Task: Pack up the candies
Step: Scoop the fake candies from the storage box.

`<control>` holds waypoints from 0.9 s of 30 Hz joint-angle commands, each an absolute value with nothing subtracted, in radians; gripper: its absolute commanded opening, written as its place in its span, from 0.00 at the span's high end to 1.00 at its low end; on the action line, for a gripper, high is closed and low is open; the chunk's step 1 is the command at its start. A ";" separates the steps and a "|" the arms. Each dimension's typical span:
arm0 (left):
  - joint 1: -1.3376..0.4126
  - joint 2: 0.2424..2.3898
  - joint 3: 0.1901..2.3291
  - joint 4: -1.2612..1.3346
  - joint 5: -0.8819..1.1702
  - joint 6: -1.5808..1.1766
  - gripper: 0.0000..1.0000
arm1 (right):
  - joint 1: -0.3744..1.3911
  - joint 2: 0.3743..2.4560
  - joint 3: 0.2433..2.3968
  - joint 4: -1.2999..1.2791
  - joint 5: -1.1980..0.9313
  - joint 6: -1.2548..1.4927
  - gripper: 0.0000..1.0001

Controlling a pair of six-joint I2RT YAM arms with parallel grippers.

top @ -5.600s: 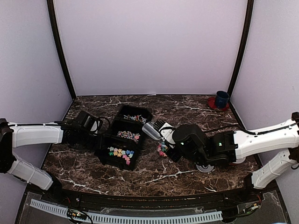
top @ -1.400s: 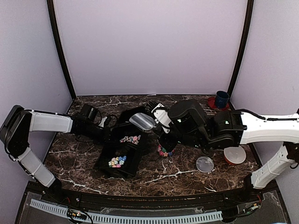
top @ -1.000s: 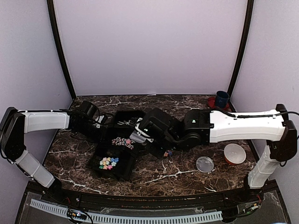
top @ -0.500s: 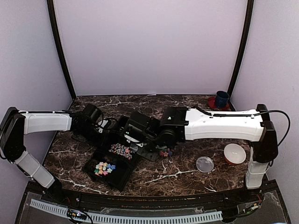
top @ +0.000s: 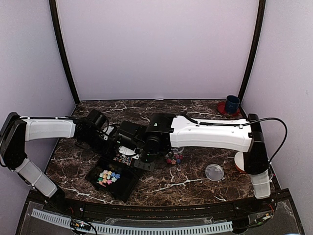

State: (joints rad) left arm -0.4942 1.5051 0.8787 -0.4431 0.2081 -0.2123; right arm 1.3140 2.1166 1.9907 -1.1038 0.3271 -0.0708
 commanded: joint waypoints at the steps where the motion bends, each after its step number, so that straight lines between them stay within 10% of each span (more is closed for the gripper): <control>1: -0.502 1.432 0.881 -0.353 0.281 -0.221 1.00 | 1.297 2.186 2.058 -1.201 0.252 -0.121 1.00; 27: -0.524 1.435 0.893 -0.378 0.359 -0.161 1.00 | 1.238 2.161 2.035 -1.239 0.162 -0.198 1.00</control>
State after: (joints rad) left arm -0.5198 1.4734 0.8352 -0.4431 0.2058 -0.1631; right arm 1.2499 2.2196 2.0956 -1.1023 0.1589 -0.1822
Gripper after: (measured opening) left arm 0.100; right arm 0.086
